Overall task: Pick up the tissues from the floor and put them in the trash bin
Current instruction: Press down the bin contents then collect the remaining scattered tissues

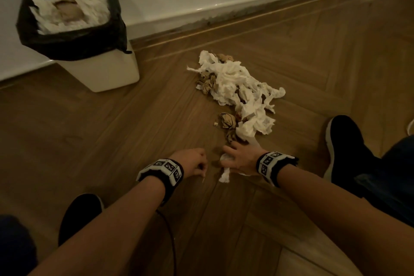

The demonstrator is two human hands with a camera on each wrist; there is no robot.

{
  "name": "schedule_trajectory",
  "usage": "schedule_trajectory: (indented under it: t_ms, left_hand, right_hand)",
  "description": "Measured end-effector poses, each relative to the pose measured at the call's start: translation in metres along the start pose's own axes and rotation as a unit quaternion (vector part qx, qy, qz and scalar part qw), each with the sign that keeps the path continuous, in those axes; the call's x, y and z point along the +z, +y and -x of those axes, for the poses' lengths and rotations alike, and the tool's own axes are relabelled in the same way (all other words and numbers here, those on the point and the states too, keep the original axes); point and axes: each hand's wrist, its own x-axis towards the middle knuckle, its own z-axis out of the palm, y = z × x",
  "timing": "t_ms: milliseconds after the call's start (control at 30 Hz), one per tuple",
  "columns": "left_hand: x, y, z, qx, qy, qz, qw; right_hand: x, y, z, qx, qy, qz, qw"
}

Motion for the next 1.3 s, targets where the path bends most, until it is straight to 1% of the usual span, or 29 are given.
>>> schedule_trajectory:
  t_ms: [200,333,400,467,567,600,700,767,833,967,1100,1300]
  left_hand:
    - [-0.002,-0.002,-0.003,-0.036,0.042,0.069,0.996]
    - [-0.005,-0.004,-0.006,-0.05,0.05,0.086,0.994]
    - [-0.005,-0.006,-0.006,-0.059,0.069,0.132,0.987]
    - [-0.005,-0.008,-0.006,-0.064,0.078,0.171,0.98]
    - [-0.009,-0.013,-0.005,-0.071,0.078,0.153,0.983]
    - [-0.011,-0.014,-0.005,-0.072,0.081,0.15,0.983]
    - [-0.015,-0.018,-0.001,-0.064,0.091,0.159,0.981]
    - [-0.015,-0.017,0.0,-0.05,0.093,0.153,0.983]
    - [-0.014,-0.014,0.0,-0.038,0.081,0.144,0.985]
    - [-0.007,-0.01,-0.002,-0.018,0.028,0.178,0.983]
    - [0.002,-0.008,-0.003,-0.003,-0.018,0.167,0.986]
    - [0.013,-0.011,-0.004,0.003,-0.041,0.142,0.989]
  right_hand:
    - [-0.012,0.006,-0.001,0.029,-0.03,-0.075,0.996]
    - [-0.021,0.009,-0.002,0.065,0.008,-0.125,0.99]
    - [-0.025,0.011,-0.004,0.1,0.032,-0.163,0.981]
    - [-0.03,0.014,-0.005,0.143,0.063,-0.209,0.965]
    - [-0.036,0.021,-0.008,0.197,0.108,-0.274,0.935]
    - [-0.039,0.022,-0.008,0.199,0.12,-0.277,0.933]
    - [-0.043,0.025,-0.01,0.182,0.141,-0.245,0.942]
    - [-0.046,0.027,-0.011,0.197,0.145,-0.222,0.944]
    - [-0.049,0.029,-0.013,0.218,0.138,-0.212,0.943]
    - [-0.056,0.028,-0.019,0.238,0.145,-0.213,0.936]
    - [-0.062,0.024,-0.025,0.226,0.149,-0.23,0.935]
    - [-0.064,0.018,-0.031,0.216,0.173,-0.223,0.935]
